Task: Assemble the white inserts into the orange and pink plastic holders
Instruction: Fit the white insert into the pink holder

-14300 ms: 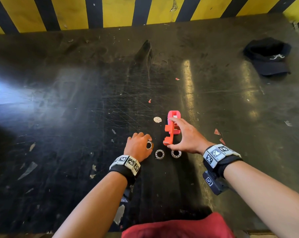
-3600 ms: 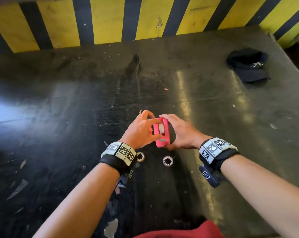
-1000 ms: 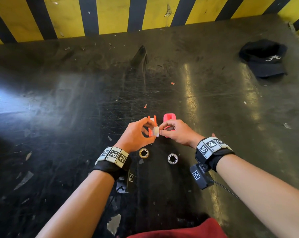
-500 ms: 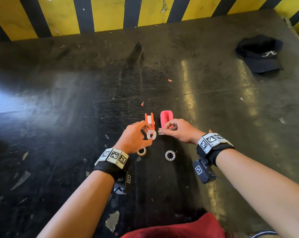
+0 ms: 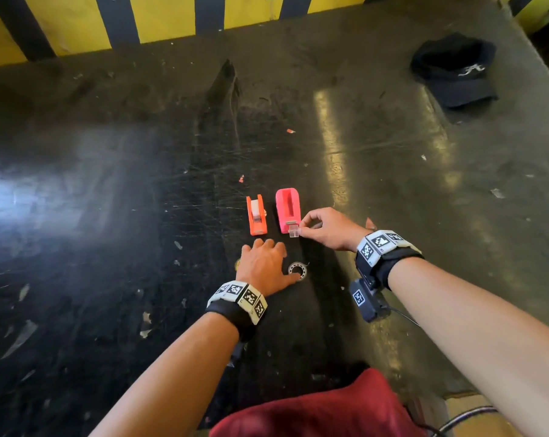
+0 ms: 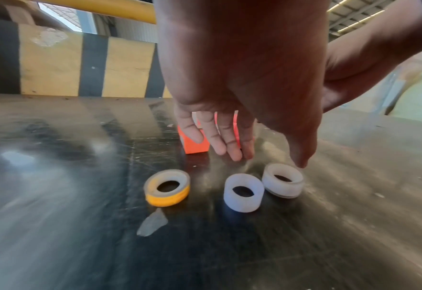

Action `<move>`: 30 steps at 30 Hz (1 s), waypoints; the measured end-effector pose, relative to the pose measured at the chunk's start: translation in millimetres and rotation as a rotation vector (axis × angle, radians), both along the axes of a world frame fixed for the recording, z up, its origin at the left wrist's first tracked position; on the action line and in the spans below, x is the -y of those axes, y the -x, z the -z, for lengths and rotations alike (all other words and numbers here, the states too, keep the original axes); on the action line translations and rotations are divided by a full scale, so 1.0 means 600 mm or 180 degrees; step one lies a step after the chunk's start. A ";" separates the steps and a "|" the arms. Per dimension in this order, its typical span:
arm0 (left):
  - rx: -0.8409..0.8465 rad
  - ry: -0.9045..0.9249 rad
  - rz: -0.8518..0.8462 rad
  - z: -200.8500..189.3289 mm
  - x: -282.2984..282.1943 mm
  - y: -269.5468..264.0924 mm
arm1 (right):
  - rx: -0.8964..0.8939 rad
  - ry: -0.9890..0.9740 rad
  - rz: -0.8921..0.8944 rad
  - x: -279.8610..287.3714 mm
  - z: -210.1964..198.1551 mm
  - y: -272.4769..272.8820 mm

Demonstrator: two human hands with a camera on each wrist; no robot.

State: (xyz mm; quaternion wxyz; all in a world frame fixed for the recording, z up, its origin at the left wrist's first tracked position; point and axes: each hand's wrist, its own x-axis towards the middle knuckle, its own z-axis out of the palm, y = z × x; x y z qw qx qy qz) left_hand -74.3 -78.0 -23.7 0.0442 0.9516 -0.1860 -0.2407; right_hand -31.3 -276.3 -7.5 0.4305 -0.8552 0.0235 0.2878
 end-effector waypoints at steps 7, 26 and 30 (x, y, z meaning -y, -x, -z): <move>0.0021 -0.0393 0.0160 0.007 0.060 0.005 | -0.0129 -0.0053 0.0068 0.011 -0.003 -0.004; -0.0532 0.3053 -0.1611 -0.068 -0.083 -0.073 | 0.0274 -0.0364 -0.0064 -0.033 -0.044 -0.023; -0.0561 0.3137 -0.1663 -0.077 -0.088 -0.069 | 0.0303 -0.0365 -0.0103 -0.047 -0.051 -0.025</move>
